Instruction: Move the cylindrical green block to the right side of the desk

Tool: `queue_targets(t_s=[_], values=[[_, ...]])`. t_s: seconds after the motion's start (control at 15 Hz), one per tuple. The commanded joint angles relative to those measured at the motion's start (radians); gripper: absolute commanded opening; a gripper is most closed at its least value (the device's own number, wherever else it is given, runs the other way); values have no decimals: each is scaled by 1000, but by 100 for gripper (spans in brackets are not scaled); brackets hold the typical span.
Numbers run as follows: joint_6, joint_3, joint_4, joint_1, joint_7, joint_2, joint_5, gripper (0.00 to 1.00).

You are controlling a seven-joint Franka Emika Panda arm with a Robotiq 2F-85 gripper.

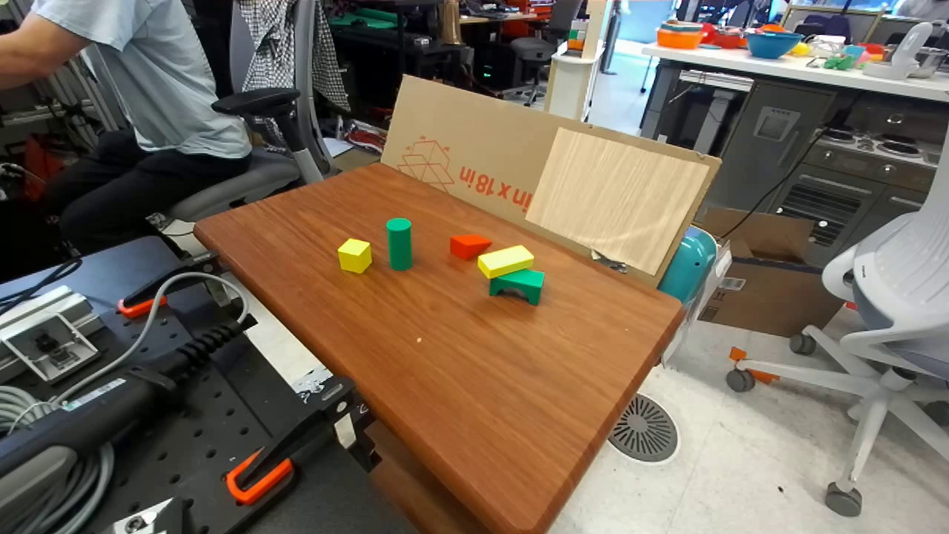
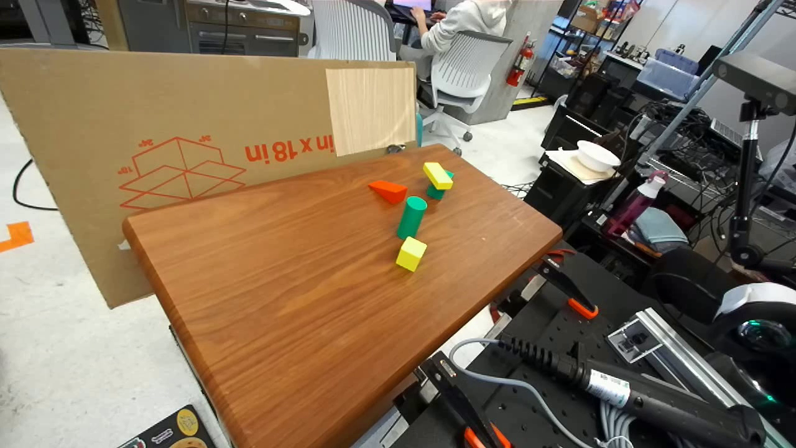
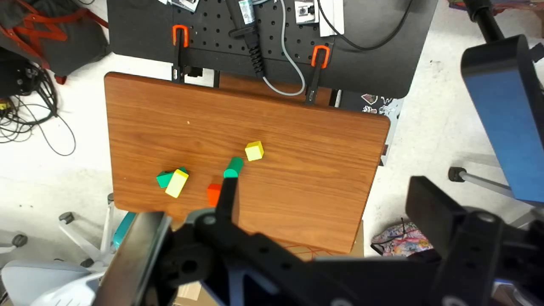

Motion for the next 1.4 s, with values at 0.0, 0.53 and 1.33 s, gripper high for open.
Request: queue_targets(t_s=[0.0, 0.53, 1.33], values=[[-3, -5, 3, 8, 5, 3, -4, 100], [129, -19, -53, -6, -15, 64, -15, 100], [731, -188, -171, -53, -238, 533, -49, 100]])
